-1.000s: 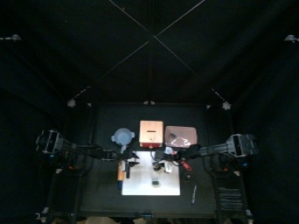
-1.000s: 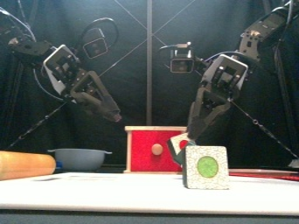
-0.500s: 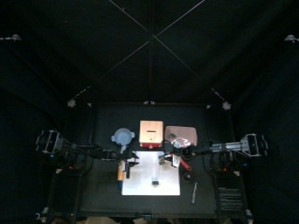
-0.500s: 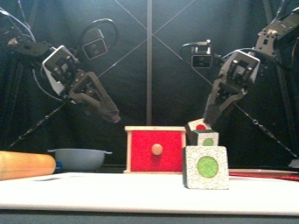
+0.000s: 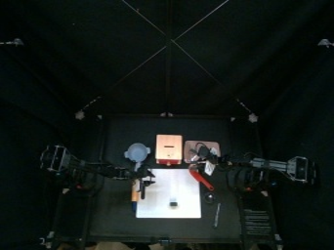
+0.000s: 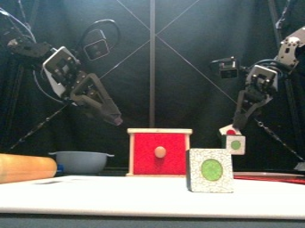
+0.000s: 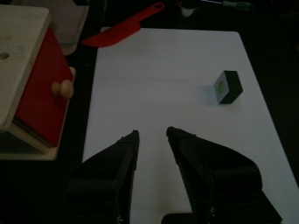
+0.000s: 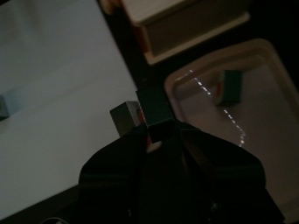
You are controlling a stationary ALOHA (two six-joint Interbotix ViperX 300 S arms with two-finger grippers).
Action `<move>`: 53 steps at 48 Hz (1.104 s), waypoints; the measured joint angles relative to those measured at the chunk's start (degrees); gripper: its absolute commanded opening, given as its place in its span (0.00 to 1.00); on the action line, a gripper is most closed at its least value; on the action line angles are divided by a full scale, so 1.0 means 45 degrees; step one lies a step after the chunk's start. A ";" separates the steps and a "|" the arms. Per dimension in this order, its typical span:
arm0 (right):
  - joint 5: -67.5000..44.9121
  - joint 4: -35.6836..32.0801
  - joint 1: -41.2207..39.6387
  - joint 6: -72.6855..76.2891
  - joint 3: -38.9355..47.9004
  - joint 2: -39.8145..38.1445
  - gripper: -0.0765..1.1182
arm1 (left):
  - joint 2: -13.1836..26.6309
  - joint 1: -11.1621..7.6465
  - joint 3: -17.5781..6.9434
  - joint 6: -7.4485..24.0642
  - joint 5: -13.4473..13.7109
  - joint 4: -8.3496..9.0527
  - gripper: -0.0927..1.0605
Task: Place sushi on board then cut the sushi with the knife then place the pieces on the plate
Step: Place the 4 sushi pieces on the plate
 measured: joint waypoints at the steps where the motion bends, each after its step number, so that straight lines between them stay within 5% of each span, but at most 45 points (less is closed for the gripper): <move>1: -0.0059 -0.0039 -0.0156 0.0000 0.0059 -0.0117 0.63 | 0.0000 0.0000 0.0000 0.0000 0.0000 0.0000 0.72; 14: 0.0000 -0.0352 -0.2383 -0.0020 0.0879 -0.0488 0.63 | 0.0000 0.0039 -0.0020 0.0000 0.0000 0.0000 0.72; 38: 0.2227 -0.0410 -0.3262 0.0000 0.1328 0.1797 0.66 | 0.0000 0.0000 0.0000 0.0000 0.0000 0.0000 0.72; 53: 0.2754 -0.0410 -0.3262 0.0000 0.1328 0.2656 0.90 | 0.0000 0.0000 -0.0020 0.0000 0.0000 0.0000 0.72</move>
